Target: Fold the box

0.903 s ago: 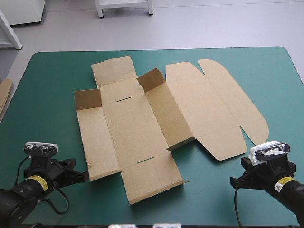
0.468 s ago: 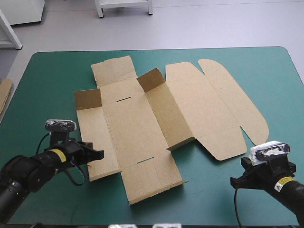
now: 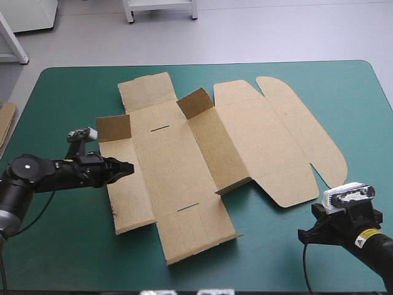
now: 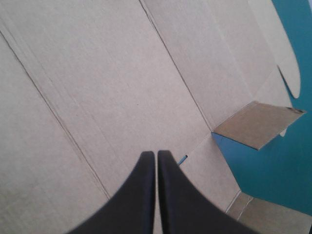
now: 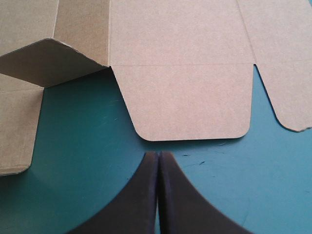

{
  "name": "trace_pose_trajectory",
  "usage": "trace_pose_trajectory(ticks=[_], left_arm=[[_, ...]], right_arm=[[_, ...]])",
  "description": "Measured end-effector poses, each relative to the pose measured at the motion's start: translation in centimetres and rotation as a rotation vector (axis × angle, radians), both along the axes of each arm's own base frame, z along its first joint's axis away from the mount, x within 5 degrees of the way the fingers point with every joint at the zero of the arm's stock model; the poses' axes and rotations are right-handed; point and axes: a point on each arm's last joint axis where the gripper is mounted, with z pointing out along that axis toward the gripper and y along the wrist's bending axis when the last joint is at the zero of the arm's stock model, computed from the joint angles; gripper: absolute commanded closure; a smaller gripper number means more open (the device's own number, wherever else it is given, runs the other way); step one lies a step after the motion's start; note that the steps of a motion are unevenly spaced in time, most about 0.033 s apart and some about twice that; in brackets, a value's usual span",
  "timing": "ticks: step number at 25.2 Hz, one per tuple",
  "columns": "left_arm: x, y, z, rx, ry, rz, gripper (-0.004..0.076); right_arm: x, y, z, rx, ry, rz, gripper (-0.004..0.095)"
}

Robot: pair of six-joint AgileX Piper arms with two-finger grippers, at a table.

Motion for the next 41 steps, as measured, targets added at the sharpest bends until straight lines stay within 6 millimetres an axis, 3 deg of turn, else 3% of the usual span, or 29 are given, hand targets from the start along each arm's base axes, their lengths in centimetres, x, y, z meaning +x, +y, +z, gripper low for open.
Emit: trace_pose_trajectory(ticks=[3, 6, 8, 16, 24, 41], left_arm=[[0.3, 3.0, -0.1, -0.060, 0.006, 0.056, 0.0538], [0.2, 5.0, 0.0, -0.066, -0.009, 0.128, 0.0313], [0.0, 5.6, -0.1, -0.046, 0.001, 0.138, 0.0274], [0.2, 6.6, -2.2, 0.022, 0.123, 0.159, 0.0278], [1.0, 8.3, -7.0, -0.039, 0.265, 0.191, 0.0278], [2.8, 8.7, -11.2, -0.128, 0.348, 0.111, 0.0278]], right_arm=[[0.0, 0.0, 0.0, -0.001, 0.001, 0.000, 0.0927], [0.0, 0.0, 0.0, -0.001, 0.003, 0.000, 0.0927], [0.0, 0.0, 0.0, 0.000, 0.003, 0.000, 0.0927], [0.0, 0.0, 0.0, 0.001, 0.005, -0.001, 0.0927], [0.0, 0.0, 0.0, 0.001, 0.004, -0.001, 0.0927], [0.0, 0.0, 0.0, 0.000, 0.000, -0.002, 0.0927]])
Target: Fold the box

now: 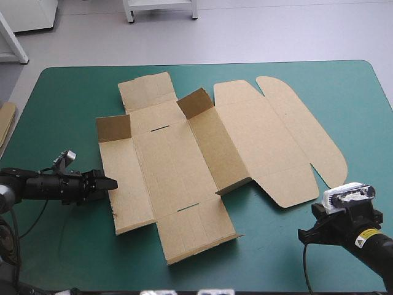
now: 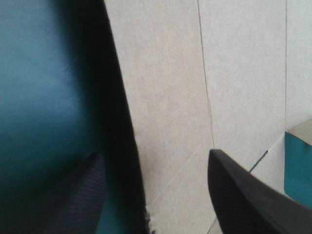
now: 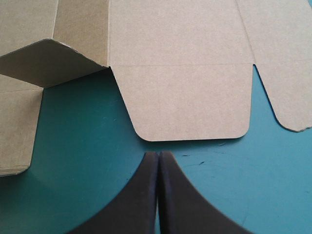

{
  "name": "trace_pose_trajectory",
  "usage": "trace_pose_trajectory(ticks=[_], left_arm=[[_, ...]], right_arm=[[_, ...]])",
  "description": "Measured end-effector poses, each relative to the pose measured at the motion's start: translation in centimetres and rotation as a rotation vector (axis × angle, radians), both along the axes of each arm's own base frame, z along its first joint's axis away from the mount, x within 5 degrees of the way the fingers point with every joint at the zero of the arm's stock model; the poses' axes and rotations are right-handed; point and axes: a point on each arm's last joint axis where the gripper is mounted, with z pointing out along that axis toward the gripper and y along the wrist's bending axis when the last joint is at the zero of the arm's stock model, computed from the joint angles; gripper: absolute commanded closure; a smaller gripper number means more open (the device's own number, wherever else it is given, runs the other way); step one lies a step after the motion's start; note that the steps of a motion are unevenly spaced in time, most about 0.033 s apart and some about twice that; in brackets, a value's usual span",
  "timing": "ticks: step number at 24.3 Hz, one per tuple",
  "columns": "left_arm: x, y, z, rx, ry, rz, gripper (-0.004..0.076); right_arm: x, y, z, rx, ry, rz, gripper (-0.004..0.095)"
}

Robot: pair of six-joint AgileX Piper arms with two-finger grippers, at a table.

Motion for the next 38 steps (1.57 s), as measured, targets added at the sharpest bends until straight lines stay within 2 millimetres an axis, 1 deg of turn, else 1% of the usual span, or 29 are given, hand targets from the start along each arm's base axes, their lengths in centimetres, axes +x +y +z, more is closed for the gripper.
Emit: trace_pose_trajectory(ticks=[2, 4, 7, 9, 13, 15, 17, 20, 21, 22, 23, 24, 30, 32, 35, 38], left_arm=[[0.4, -0.1, -0.3, -0.047, -0.013, -0.002, 0.0279], [0.8, -0.3, -0.2, -0.102, -0.046, 0.012, 0.0279], [1.0, -0.7, -0.1, -0.116, -0.067, -0.002, 0.0279], [1.1, -1.4, -0.1, -0.108, -0.070, -0.032, 0.0279], [1.9, -3.6, -0.4, -0.094, -0.082, -0.069, 0.0299], [2.0, -4.3, -0.4, -0.091, -0.083, -0.088, 0.0315], [2.0, -4.4, -0.4, -0.091, -0.080, -0.092, 0.0342], [2.0, -4.4, -0.5, -0.088, -0.077, -0.084, 0.0433], [2.0, -4.4, -0.5, -0.088, -0.075, -0.080, 0.0490], [2.1, -4.4, -0.5, -0.087, -0.073, -0.076, 0.0573], [2.1, -4.4, -0.5, -0.086, -0.074, -0.073, 0.0637], [2.1, -4.3, -0.5, -0.085, -0.075, -0.070, 0.0723], [2.4, -4.2, -0.5, -0.084, -0.084, -0.035, 0.0733], [2.7, -4.2, -0.2, -0.087, -0.097, -0.029, 0.0733], [3.6, -4.0, 0.8, -0.076, -0.129, -0.029, 0.0733], [4.9, -3.8, 2.3, -0.032, -0.168, -0.055, 0.0733]], right_arm=[[0.0, 0.0, 0.0, 0.000, 0.000, 0.000, 0.0927], [0.0, 0.0, 0.0, 0.000, 0.000, 0.000, 0.0927], [0.0, 0.0, 0.0, 0.000, -0.001, 0.000, 0.0927], [0.0, 0.0, 0.1, 0.001, -0.008, -0.001, 0.0927], [0.1, 0.0, 0.1, -0.001, -0.015, -0.003, 0.0927], [0.1, 0.0, 0.1, -0.001, -0.016, -0.003, 0.0927], [0.1, 0.0, 0.1, -0.001, -0.016, -0.003, 0.0927], [0.1, 0.0, 0.1, -0.001, -0.016, -0.003, 0.0927], [0.1, 0.0, 0.1, -0.001, -0.016, -0.003, 0.0927], [0.1, 0.0, 0.1, -0.001, -0.016, -0.003, 0.0927], [0.1, 0.0, 0.1, -0.001, -0.016, -0.003, 0.0927], [0.1, 0.0, 0.1, -0.001, -0.016, -0.003, 0.0927], [0.1, 0.0, 0.1, -0.001, -0.016, -0.003, 0.0926], [0.1, 0.0, 0.1, -0.001, -0.016, -0.003, 0.0927], [0.1, 0.0, 0.1, -0.001, -0.016, -0.003, 0.0927], [0.1, 0.0, 0.1, -0.001, -0.016, -0.003, 0.0927]])
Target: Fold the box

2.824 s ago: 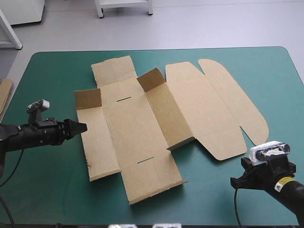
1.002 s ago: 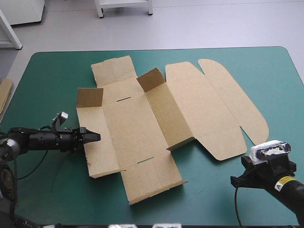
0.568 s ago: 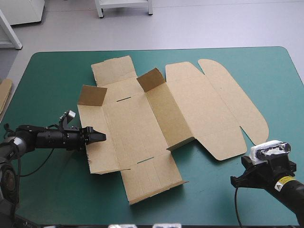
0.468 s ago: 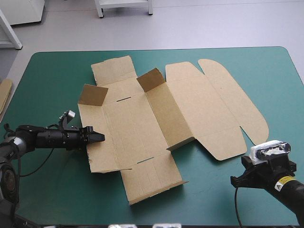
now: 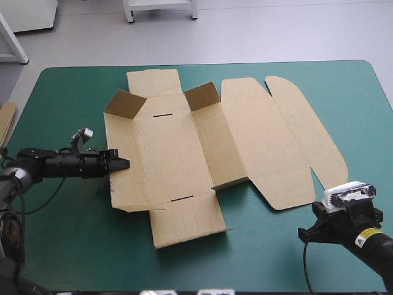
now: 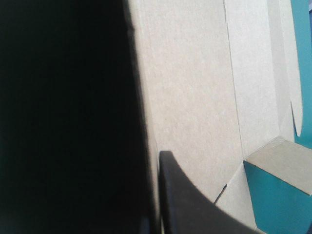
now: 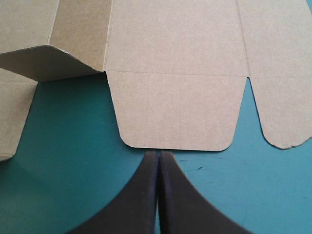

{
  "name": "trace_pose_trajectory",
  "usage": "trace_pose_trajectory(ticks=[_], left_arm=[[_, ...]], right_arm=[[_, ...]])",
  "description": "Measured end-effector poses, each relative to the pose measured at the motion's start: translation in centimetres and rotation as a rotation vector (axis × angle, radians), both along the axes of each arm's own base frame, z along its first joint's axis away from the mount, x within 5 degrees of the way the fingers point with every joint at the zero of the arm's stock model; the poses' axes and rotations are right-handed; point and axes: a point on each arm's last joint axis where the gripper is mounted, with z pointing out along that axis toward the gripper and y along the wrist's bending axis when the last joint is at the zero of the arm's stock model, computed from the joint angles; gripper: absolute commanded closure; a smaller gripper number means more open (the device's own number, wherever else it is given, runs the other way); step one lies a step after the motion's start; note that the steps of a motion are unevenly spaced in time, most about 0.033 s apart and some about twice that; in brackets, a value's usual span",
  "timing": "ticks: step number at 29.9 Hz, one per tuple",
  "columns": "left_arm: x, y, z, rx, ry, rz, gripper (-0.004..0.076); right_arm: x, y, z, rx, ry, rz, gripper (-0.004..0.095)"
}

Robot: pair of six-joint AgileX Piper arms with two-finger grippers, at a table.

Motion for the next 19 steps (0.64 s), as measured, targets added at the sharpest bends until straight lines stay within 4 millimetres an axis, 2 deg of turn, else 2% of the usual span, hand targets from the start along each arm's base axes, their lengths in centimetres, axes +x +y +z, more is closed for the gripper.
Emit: trace_pose_trajectory(ticks=[6, 9, 14, 19], left_arm=[[3.2, -0.7, 3.3, 0.234, -0.046, -0.088, 0.0733], [5.3, -1.8, 4.6, 0.364, -0.062, -0.165, 0.0733], [8.4, -4.9, 6.0, 0.577, -0.118, -0.312, 0.0733], [10.8, -9.1, 7.0, 0.776, -0.192, -0.470, 0.0732]], right_arm=[[0.1, 0.0, 0.1, 0.002, -0.008, -0.001, 0.0927], [0.4, 0.1, -0.1, 0.000, 0.003, -0.002, 0.0927], [1.1, 0.2, -0.5, -0.010, 0.043, -0.002, 0.0926], [1.3, 0.3, -0.6, -0.012, 0.053, -0.002, 0.0927]])
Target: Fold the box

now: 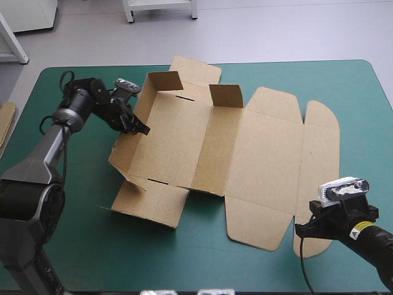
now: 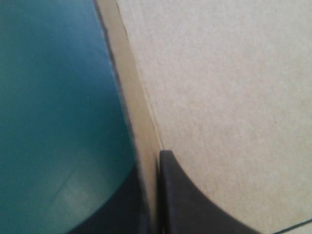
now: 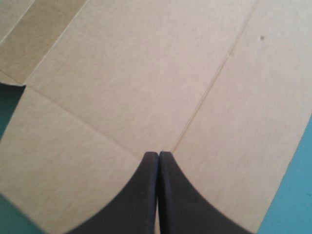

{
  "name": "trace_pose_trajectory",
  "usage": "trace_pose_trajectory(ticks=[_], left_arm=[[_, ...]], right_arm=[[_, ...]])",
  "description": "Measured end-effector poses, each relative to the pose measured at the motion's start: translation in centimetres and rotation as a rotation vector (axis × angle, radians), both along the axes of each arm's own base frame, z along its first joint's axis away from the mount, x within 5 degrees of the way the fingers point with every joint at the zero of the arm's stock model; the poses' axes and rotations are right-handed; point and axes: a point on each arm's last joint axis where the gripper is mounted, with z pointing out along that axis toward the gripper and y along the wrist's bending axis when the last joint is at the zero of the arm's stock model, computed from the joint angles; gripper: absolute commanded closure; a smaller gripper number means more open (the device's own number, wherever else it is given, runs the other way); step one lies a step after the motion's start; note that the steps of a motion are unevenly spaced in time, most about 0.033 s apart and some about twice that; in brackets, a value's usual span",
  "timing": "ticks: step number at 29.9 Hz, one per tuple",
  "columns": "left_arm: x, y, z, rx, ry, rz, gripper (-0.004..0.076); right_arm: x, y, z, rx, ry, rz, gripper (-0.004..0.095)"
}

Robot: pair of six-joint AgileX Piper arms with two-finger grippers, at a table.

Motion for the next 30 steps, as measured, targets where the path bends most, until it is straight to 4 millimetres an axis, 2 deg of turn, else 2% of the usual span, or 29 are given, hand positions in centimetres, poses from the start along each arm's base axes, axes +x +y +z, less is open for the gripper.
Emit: trace_pose_trajectory(ticks=[4, 7, 13, 20, 26, 30], left_arm=[[1.0, -3.3, 0.3, 0.157, -0.052, -0.125, 0.0733], [1.1, -4.7, 0.8, 0.219, -0.094, -0.174, 0.0733], [1.1, -4.1, 1.8, 0.326, -0.133, -0.201, 0.0733], [0.4, -3.8, 3.5, 0.341, -0.173, -0.232, 0.0733], [-1.8, -4.1, 5.2, 0.353, -0.215, -0.267, 0.0733], [-3.9, -5.4, 5.8, 0.383, -0.256, -0.326, 0.0733]], right_arm=[[0.0, 0.0, 0.0, -0.001, 0.001, 0.000, 0.0927], [0.0, 0.0, 0.0, -0.003, 0.000, 0.000, 0.0927], [0.1, 0.0, 0.0, -0.003, 0.002, 0.000, 0.0927], [0.1, 0.0, -0.1, -0.009, 0.003, 0.000, 0.0927], [0.1, -0.1, -0.1, -0.021, 0.002, -0.001, 0.0927], [0.1, -0.1, -0.1, -0.023, 0.002, -0.002, 0.0927]])
